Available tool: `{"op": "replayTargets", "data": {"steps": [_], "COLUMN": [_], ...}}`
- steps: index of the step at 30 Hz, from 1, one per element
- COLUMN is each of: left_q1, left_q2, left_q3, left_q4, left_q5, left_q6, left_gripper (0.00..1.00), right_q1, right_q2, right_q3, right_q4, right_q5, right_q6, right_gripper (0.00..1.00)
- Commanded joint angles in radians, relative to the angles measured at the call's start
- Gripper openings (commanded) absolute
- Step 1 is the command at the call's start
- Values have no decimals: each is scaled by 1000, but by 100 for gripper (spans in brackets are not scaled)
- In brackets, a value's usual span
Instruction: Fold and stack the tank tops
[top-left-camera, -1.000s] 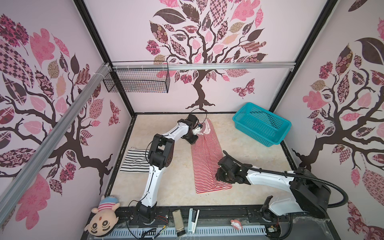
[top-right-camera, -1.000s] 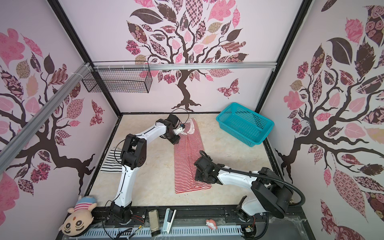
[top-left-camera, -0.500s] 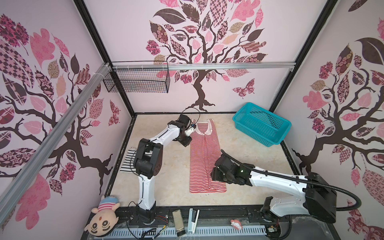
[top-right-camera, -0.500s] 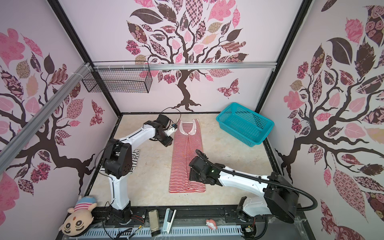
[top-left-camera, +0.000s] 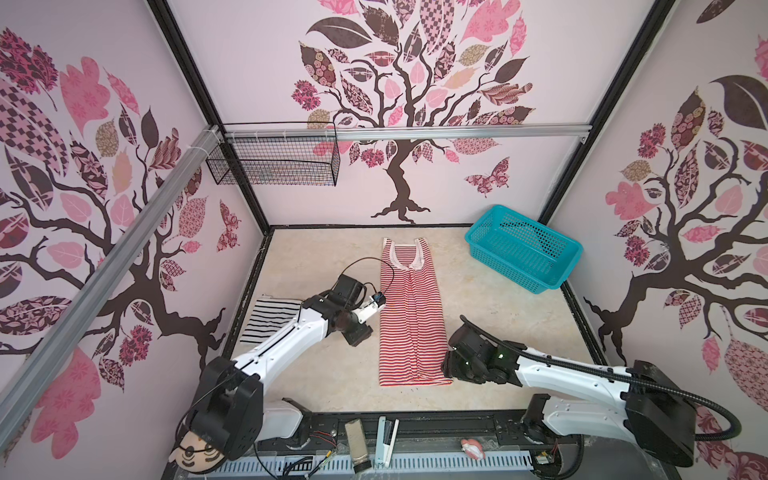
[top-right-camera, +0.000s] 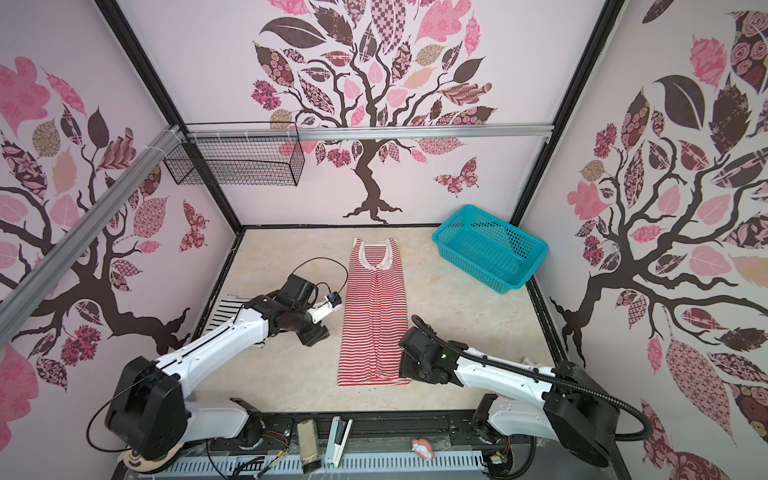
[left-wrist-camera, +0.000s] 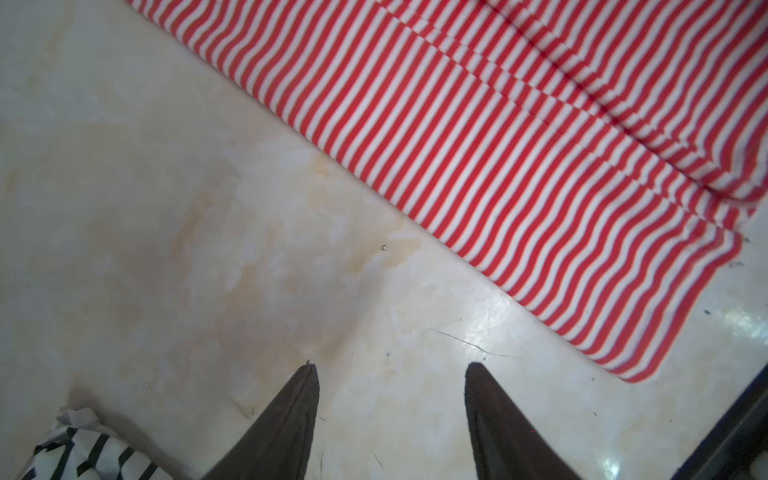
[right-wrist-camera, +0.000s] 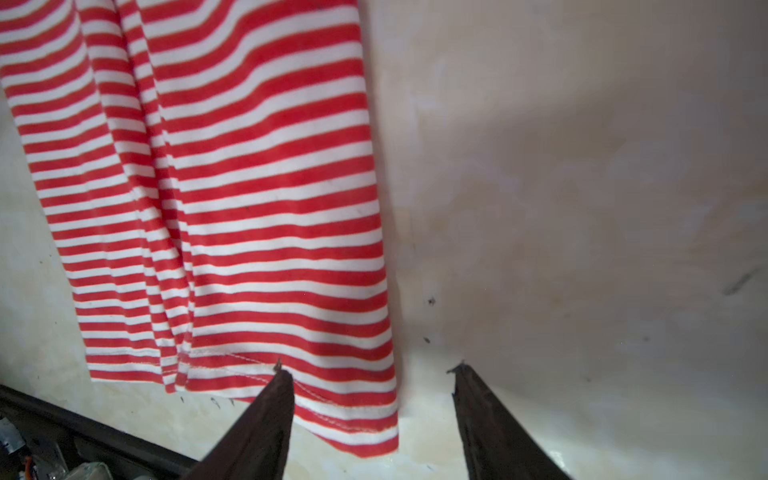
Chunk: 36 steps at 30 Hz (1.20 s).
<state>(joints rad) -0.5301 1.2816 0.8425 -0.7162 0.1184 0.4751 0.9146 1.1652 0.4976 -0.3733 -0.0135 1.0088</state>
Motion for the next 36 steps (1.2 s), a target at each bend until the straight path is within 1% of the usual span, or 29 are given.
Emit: {"op": "replayTargets", "data": {"steps": [1,4,7,11,12,13,14,17,20,24,27,31,36], "left_q1": [-100,-217,-263,-273,-280,-286,-298,-342,-360,-361,-373,-423,-521], "left_q2": [-80,-118,-126,-127,-126,-124,-120,-101,-80,-64,-56,-21,46], "left_q3": [-95,-143,-155,-165,-169,-173,-174,-188,-195,-184,-176,-168,-175], "left_q4": [45,54,55,69,77,79,78,91,102,106,110,119,161], "left_q5": [2,-48,-50,-43,-49,-50,-48,-68,-72,-50,-31,-51,-113], "left_q6": [7,-20,-37,-24,-19,-13,-4,11,23,34,40,46,54], "left_gripper": [60,60,60,61,63,71,72,72,73,72,73,73,73], "right_q1": [0,1,3,3,3,3,3,3,3,3,3,3,3], "right_q2": [-21,-32,-32,-14,-7,-1,6,23,18,-6,-23,-26,-26], "right_q3": [-14,-45,-72,-92,-95,-98,-99,-103,-95,-71,-56,-39,-29], "right_q4": [38,80,95,104,117,126,137,160,161,133,126,120,126], "right_q5": [-67,-103,-117,-109,-115,-117,-119,-126,-122,-104,-101,-99,-96], "right_q6": [34,60,78,86,89,94,100,107,108,98,94,91,94], "right_gripper": [63,60,57,49,47,45,41,34,27,10,1,0,0]}}
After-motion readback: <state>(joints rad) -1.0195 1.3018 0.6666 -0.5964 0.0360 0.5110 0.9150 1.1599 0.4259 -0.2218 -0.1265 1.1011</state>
